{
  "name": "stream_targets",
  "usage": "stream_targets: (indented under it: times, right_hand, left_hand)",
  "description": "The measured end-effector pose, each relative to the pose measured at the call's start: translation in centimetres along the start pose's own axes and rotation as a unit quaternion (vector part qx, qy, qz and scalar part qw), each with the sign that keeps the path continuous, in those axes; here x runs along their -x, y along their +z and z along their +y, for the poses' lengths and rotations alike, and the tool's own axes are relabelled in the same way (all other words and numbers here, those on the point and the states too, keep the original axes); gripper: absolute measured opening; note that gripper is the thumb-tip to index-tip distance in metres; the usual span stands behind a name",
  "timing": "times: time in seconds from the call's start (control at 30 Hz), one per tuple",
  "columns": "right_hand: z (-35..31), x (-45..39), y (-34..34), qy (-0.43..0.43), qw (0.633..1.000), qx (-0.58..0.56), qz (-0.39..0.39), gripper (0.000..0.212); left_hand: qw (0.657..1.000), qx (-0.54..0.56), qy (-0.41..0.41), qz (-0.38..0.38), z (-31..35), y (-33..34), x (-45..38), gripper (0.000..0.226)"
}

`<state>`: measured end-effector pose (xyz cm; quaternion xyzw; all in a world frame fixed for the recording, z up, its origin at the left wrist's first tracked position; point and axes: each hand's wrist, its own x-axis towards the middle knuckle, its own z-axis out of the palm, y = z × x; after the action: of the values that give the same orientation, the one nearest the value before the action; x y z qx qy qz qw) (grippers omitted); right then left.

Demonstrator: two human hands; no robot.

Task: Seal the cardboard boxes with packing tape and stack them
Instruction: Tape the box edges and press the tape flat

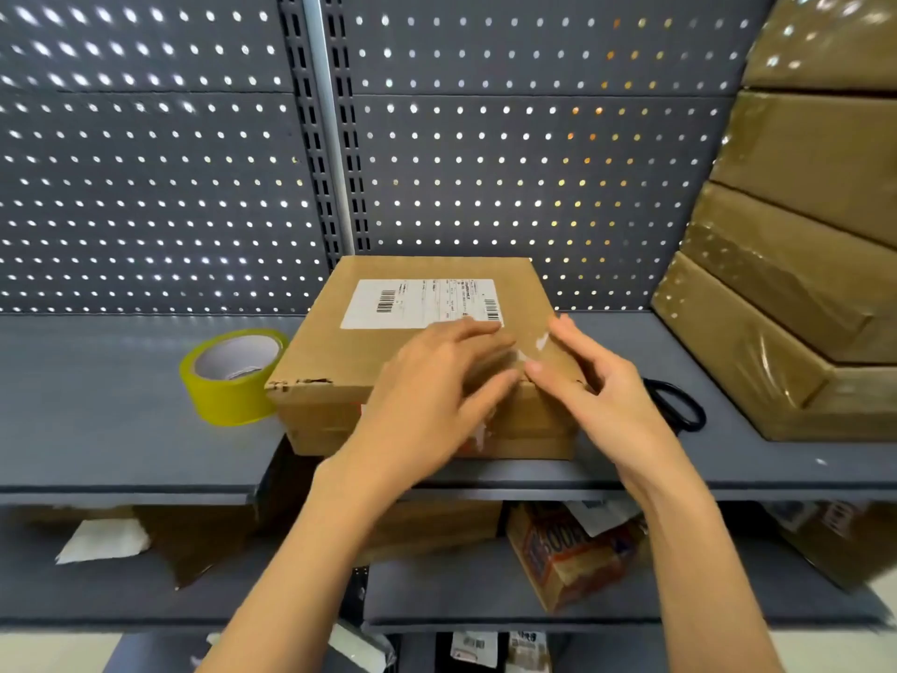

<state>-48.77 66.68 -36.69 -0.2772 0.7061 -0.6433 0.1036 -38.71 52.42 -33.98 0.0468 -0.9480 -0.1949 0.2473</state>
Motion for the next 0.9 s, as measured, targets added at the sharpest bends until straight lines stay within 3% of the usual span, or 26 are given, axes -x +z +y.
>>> stream_targets:
  times: [0.13, 0.33, 0.43, 0.63, 0.83, 0.9]
  right_hand:
    - [1.0, 0.2, -0.1, -0.003, 1.0, -0.024, -0.02, 0.053]
    - [1.7, 0.2, 0.3, 0.007, 0.993, -0.112, -0.024, 0.05]
    - [2.1, 0.3, 0.3, 0.015, 0.987, -0.157, -0.019, 0.06]
    - [2.7, 0.5, 0.0, 0.002, 0.986, -0.161, -0.03, 0.067]
    - [2.6, 1.5, -0.5, -0.031, 0.986, -0.154, -0.052, 0.042]
    - [2.5, 2.1, -1.0, -0.055, 0.99, -0.118, -0.049, 0.043]
  left_hand:
    - [1.0, -0.006, 0.017, 0.001, 1.1, 1.9, -0.6, 0.032]
    - [0.999, 0.004, -0.043, 0.021, 1.6, 2.0, -0.5, 0.03]
    - [0.993, 0.018, -0.108, 0.039, 2.4, 2.2, -0.8, 0.025]
    - [0.987, 0.047, -0.15, 0.042, 2.6, 2.5, -1.1, 0.021]
    - [0.999, 0.0, -0.047, 0.015, 1.6, 2.2, -0.5, 0.032]
    - [1.0, -0.01, -0.018, -0.002, 1.1, 2.1, -0.4, 0.041]
